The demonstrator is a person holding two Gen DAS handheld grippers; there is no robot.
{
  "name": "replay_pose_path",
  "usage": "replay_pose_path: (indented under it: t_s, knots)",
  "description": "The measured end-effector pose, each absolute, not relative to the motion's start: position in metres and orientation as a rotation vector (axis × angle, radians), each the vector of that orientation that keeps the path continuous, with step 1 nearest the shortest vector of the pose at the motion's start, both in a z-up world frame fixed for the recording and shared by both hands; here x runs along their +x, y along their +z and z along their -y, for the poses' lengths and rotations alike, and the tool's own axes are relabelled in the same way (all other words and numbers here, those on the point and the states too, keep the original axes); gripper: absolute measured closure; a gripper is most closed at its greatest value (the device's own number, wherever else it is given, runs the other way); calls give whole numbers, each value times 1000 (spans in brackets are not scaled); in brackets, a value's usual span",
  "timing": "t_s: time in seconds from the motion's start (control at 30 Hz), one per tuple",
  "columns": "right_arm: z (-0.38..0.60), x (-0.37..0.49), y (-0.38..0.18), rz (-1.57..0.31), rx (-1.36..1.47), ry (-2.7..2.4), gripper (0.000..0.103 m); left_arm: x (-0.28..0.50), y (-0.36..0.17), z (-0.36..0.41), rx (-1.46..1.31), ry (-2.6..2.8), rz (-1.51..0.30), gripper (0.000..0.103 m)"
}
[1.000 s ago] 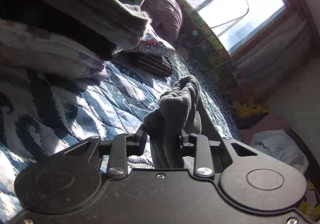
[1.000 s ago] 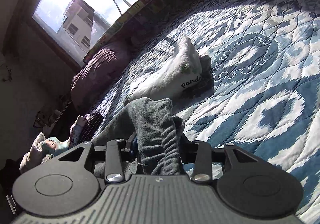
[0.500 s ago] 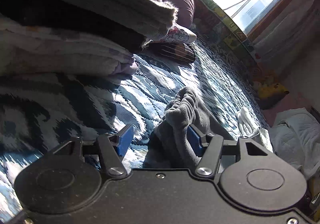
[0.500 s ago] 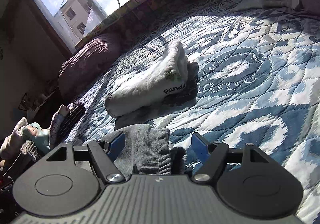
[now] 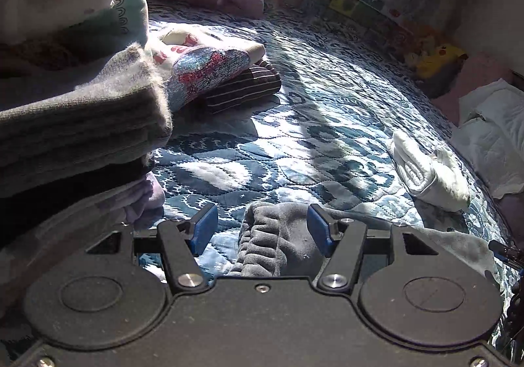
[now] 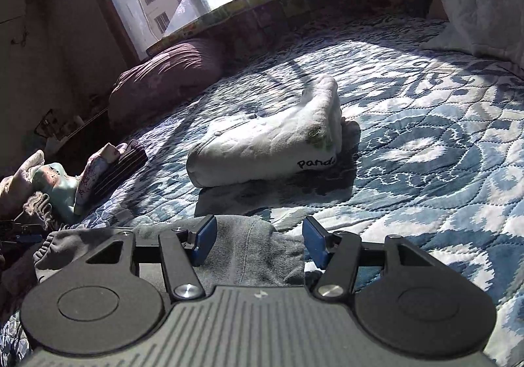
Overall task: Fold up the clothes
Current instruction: 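Lower the grey pants flat onto the quilt with both grippers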
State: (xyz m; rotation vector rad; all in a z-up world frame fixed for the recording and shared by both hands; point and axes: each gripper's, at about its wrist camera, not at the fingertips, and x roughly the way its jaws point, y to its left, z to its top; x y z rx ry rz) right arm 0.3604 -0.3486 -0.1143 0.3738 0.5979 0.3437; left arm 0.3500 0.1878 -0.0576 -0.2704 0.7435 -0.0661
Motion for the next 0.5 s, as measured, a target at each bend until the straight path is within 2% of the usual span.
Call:
replay_pose_path:
  t_s: [0.13, 0.17, 0.23, 0.3, 0.5]
  knots:
    - [345, 363, -116, -608, 341, 346, 58, 378, -66, -170, -145, -88, -823, 45]
    - [345, 363, -117, -608, 335, 345, 59, 385, -69, -167, -123, -90, -845, 51]
    - [344, 363, -117, -603, 334, 347, 63, 390, -71, -164, -90, -97, -874, 68]
    - [344, 359, -114, -584, 320, 348, 66, 395, -74, -159, -40, -104, -894, 75]
    - [340, 343, -99, -501, 261, 358, 69, 366, -47, -156, 15, -190, -729, 77]
